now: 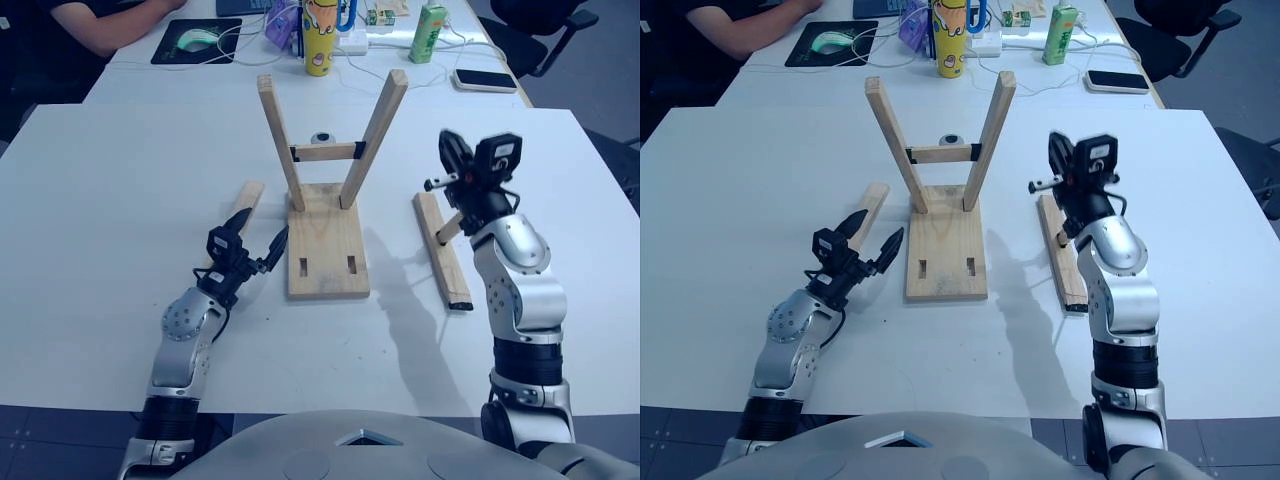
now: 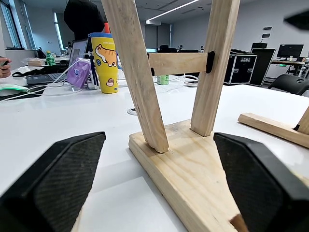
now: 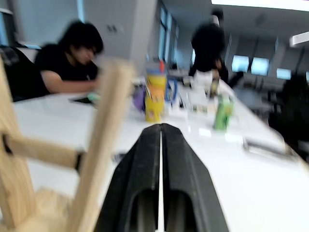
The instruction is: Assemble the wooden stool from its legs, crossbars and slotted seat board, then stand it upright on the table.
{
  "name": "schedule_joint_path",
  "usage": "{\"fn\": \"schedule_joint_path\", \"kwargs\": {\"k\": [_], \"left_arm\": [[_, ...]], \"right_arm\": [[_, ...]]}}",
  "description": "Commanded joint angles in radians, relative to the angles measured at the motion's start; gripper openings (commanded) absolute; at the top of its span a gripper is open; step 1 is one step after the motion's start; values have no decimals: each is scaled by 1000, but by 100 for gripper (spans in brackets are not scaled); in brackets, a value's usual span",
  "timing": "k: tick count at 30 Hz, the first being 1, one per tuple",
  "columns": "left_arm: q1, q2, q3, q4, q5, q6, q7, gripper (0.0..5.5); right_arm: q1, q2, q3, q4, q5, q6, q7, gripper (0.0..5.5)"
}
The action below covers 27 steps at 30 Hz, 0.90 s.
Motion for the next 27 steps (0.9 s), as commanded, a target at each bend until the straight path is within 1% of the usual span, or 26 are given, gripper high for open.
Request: {"fn": "schedule_joint_path", "kwargs": {"k": [1, 4, 7, 10, 11, 13, 16, 19, 20, 22, 27], "left_arm": [[9, -7, -2, 7, 3, -3, 5, 416], [16, -9, 2, 2, 6, -6, 12, 416], [33, -10, -1, -4, 9, -11, 15, 416], [47, -9, -3, -12, 11, -12, 18, 416], [51, -8, -3, -15, 12, -11, 19, 416], [59, -5, -2, -20, 13, -11, 19, 416], [79, -4, 1, -35, 15, -13, 26, 416], [104, -13, -1, -47, 20, -17, 38, 416], [112, -16, -6, -52, 22, -19, 42, 416], [124, -21, -11, -62, 24, -19, 48, 416], [129, -29, -20, -68, 32, -17, 56, 416]], "right_arm": [[5, -40, 84, -53, -72, -45, 60, 3], [95, -63, 136, -80, -80, -47, 116, 3], [215, -107, 185, -114, -50, 24, 198, 3], [331, -165, 179, -132, -23, 96, 258, 3], [368, -177, 155, -133, -3, 130, 269, 22], [428, -189, 97, -142, 44, 191, 275, 44], [486, -179, 17, -186, 109, 268, 252, 86], [524, -171, -32, -220, 146, 334, 225, 141], [535, -171, -46, -230, 155, 352, 217, 146], [546, -174, -71, -244, 156, 372, 198, 188], [527, -189, -108, -224, 85, 398, 115, 260]]}}
